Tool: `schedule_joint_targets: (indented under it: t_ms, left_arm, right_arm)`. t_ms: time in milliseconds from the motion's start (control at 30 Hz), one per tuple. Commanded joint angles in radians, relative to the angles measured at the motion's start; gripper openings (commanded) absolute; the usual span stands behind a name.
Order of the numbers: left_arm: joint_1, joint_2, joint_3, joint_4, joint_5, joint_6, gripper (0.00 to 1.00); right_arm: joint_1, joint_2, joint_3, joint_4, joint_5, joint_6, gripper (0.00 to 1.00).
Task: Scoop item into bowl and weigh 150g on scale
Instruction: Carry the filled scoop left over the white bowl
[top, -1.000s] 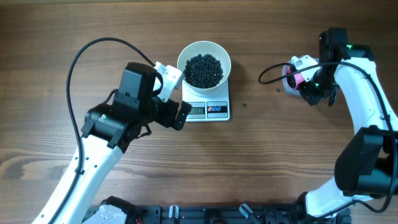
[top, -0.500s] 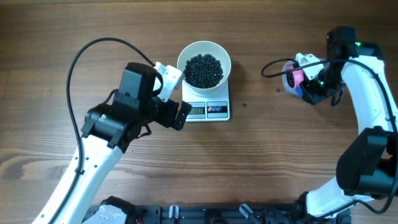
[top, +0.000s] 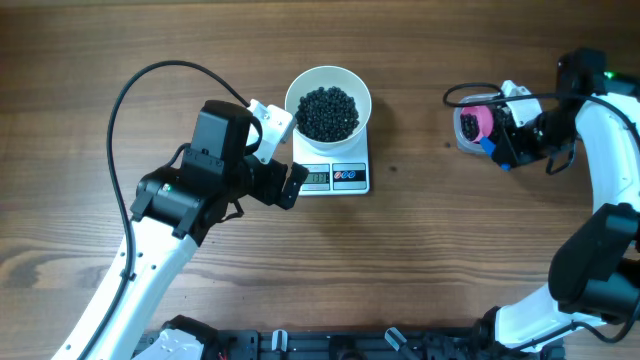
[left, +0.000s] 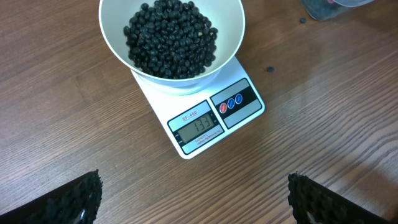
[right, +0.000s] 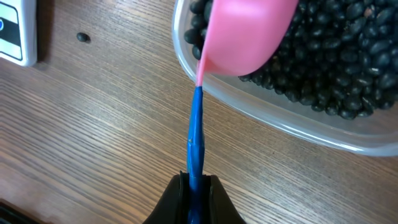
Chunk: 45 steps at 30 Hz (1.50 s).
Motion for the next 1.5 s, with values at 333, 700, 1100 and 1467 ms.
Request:
schedule_joint_targets:
  t_ms: [333,700,1100,1467]
  left_arm:
    - [-0.004,0.004,0.018,0.003,0.016,-0.005,1.0]
    - [-0.004,0.004,0.018,0.003,0.016,-0.005,1.0]
    - [-0.004,0.004,0.018,0.003,0.016,-0.005,1.0]
    - [-0.004,0.004,0.018,0.003,0.016,-0.005,1.0]
  right_arm:
    - [-0.113,0.025,0.017,0.023,-0.102,0.037,0.04]
    - [-0.265,0.025,0.018,0.018,-0.416,0.093,0.04]
    - [-0.247,0.025,0.018,0.068,-0.861,0.253,0.04]
    - [0.073,0.025,0.018,0.186,-0.887,0.347,0.05]
